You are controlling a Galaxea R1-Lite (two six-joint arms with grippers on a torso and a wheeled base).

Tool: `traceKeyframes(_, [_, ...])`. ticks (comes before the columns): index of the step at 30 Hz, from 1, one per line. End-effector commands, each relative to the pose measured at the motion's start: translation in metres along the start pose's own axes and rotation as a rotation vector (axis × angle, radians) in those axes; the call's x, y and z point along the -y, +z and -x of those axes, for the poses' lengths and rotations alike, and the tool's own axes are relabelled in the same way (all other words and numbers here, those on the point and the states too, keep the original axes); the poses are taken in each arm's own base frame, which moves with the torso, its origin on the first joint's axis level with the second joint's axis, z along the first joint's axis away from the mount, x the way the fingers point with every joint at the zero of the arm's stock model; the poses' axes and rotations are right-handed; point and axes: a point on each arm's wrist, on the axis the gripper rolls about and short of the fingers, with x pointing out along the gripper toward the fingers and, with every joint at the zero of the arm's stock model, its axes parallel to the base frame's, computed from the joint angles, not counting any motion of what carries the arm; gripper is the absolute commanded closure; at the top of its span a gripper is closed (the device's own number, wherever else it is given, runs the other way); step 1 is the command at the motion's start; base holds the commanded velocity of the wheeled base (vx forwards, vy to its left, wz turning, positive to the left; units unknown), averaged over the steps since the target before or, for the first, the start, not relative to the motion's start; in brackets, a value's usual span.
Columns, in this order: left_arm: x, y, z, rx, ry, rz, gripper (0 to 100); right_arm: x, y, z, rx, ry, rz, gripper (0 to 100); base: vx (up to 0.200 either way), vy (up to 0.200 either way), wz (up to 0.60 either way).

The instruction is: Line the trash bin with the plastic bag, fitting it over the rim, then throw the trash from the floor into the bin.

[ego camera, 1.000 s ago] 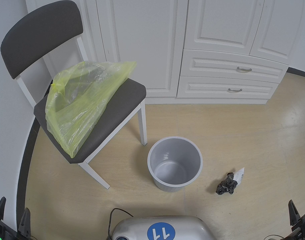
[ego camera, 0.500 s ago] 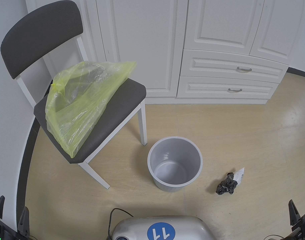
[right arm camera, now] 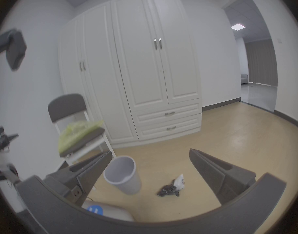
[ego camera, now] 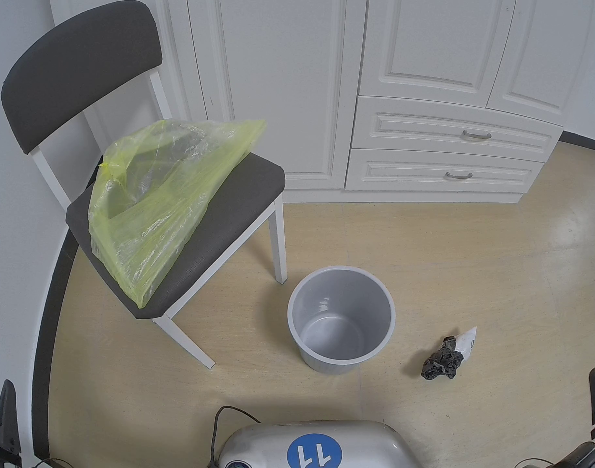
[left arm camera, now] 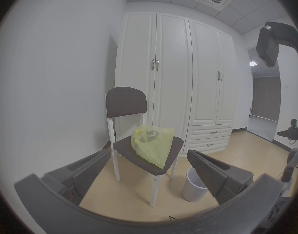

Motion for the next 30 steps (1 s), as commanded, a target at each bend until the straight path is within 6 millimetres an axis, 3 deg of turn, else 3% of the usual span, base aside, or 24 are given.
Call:
traceKeyframes(1, [-0.001,0.017,-0.017,-0.092,-0.026,0.023,0,-0.006,0.033,-0.008,-0.035,0.002,0.085,0,0.0,0.0,0.0])
traceKeyframes(4, [-0.001,0.032,-0.033,-0.152,0.001,0.019,0,-0.009,0.047,-0.022,-0.094,0.0,0.147,0,0.0,0.0,0.0])
traceKeyframes(6, [-0.001,0.046,-0.054,-0.215,0.035,0.005,0,-0.012,0.066,-0.043,-0.164,-0.002,0.201,0,0.0,0.0,0.0])
traceKeyframes(11, [-0.001,0.06,-0.083,-0.327,0.037,-0.064,0,-0.017,0.09,-0.085,-0.264,-0.01,0.214,0,0.0,0.0,0.0])
traceKeyframes(12, [-0.001,0.06,-0.083,-0.327,0.037,-0.064,0,-0.017,0.09,-0.085,-0.264,-0.01,0.214,0,0.0,0.0,0.0])
traceKeyframes(13, [0.0,0.06,-0.101,-0.379,0.031,-0.072,0,-0.018,0.094,-0.105,-0.307,-0.009,0.206,0,0.0,0.0,0.0])
traceKeyframes(15, [0.0,0.06,-0.12,-0.411,0.028,-0.073,0,-0.019,0.097,-0.123,-0.322,-0.01,0.184,0,0.0,0.0,0.0])
traceKeyframes(17, [0.0,0.058,-0.129,-0.422,0.022,-0.075,0,-0.02,0.096,-0.131,-0.324,-0.008,0.164,0,0.0,0.0,0.0])
traceKeyframes(18, [0.003,0.051,-0.148,-0.451,-0.004,-0.088,0,-0.023,0.095,-0.15,-0.309,0.001,0.103,0,0.0,0.0,0.0])
traceKeyframes(21, [0.013,0.039,-0.174,-0.507,-0.011,-0.155,0,-0.03,0.09,-0.167,-0.291,-0.05,0.016,0,0.0,0.0,0.0])
traceKeyframes(26, [0.056,0.014,-0.22,-0.553,-0.018,-0.234,0,-0.041,0.081,-0.19,-0.303,-0.125,-0.035,0,0.0,0.0,0.0])
traceKeyframes(27, [0.056,0.014,-0.22,-0.553,-0.018,-0.234,0,-0.041,0.081,-0.19,-0.303,-0.125,-0.035,0,0.0,0.0,0.0])
traceKeyframes(28, [0.073,0.004,-0.234,-0.564,-0.031,-0.255,0,-0.042,0.081,-0.192,-0.289,-0.119,-0.037,0,0.0,0.0,0.0])
traceKeyframes(30, [0.081,-0.005,-0.242,-0.586,-0.015,-0.288,0,-0.042,0.082,-0.193,-0.284,-0.119,-0.038,0,0.0,0.0,0.0])
